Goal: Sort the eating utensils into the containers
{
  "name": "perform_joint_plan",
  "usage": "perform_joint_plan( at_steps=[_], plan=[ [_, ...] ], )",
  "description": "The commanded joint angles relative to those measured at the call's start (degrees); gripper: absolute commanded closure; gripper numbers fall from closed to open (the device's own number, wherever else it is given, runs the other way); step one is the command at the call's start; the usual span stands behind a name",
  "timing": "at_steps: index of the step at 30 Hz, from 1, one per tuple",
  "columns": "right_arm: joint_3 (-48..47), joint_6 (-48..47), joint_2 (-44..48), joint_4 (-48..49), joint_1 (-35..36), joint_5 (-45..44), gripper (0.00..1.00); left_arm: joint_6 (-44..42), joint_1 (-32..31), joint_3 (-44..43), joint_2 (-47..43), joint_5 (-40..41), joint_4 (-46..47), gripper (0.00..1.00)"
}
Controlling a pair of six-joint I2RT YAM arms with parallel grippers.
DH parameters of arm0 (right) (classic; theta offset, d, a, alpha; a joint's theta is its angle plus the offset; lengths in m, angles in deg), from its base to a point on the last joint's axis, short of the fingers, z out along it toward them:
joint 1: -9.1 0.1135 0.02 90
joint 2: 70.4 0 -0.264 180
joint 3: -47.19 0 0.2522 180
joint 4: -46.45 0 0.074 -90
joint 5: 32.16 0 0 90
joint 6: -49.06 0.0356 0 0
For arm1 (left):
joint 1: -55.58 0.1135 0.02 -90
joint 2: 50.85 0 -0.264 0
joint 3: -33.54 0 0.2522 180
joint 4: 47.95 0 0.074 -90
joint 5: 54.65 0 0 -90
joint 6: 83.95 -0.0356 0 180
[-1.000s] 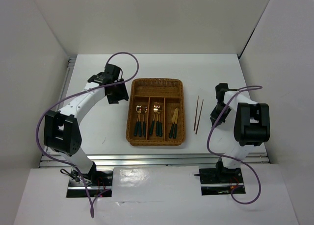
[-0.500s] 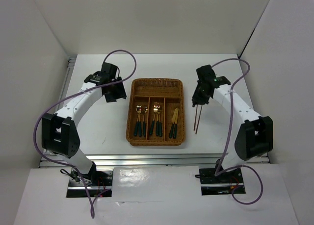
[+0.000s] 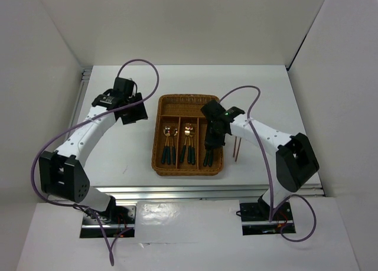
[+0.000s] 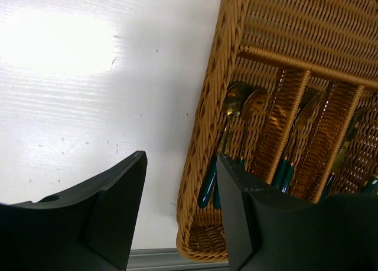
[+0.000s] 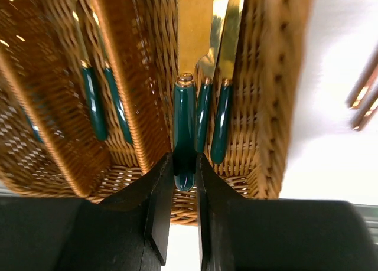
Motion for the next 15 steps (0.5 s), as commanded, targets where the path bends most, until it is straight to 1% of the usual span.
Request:
perform_joint_plan(
  at_steps=[1, 4, 8, 9, 12, 13, 15],
  plan=[
    [0.9, 2.6, -2.0, 1.9, 2.3, -0.2, 0.93, -1.6, 0.9, 0.6, -2.2, -0.1, 0.5, 0.36],
    [0.9, 3.2, -4.4, 1.3, 4.1, -1.3, 0.93, -1.6, 0.9, 1.1, -2.9, -0.1, 0.5, 0.36],
    [-1.3, 4.0, -6.9, -1.9, 5.5, -4.1, 0.78, -2.1, 0.9, 1.1, -3.4, -0.1, 0.5, 0.36],
    [-1.3, 4.0, -7.5, -2.4, 5.5, -5.0, 0.72, -2.1, 1.5, 1.1, -3.4, -0.1, 0.5, 0.36],
    [-3.5, 4.0, -6.9, -4.1, 5.5, -7.0, 0.61, -2.1, 1.5, 1.1, -3.4, -0.1, 0.5, 0.36],
    [-4.8, 3.4, -5.9, -4.1, 5.5, -7.0, 0.52, -2.1, 1.5, 1.1, -3.4, -0.1, 0.5, 0.36],
    [-6.3, 2.6, -4.7, -4.6, 4.9, -7.7, 0.46, -2.1, 1.5, 1.6, -3.4, -0.6, 0.5, 0.36]
  ],
)
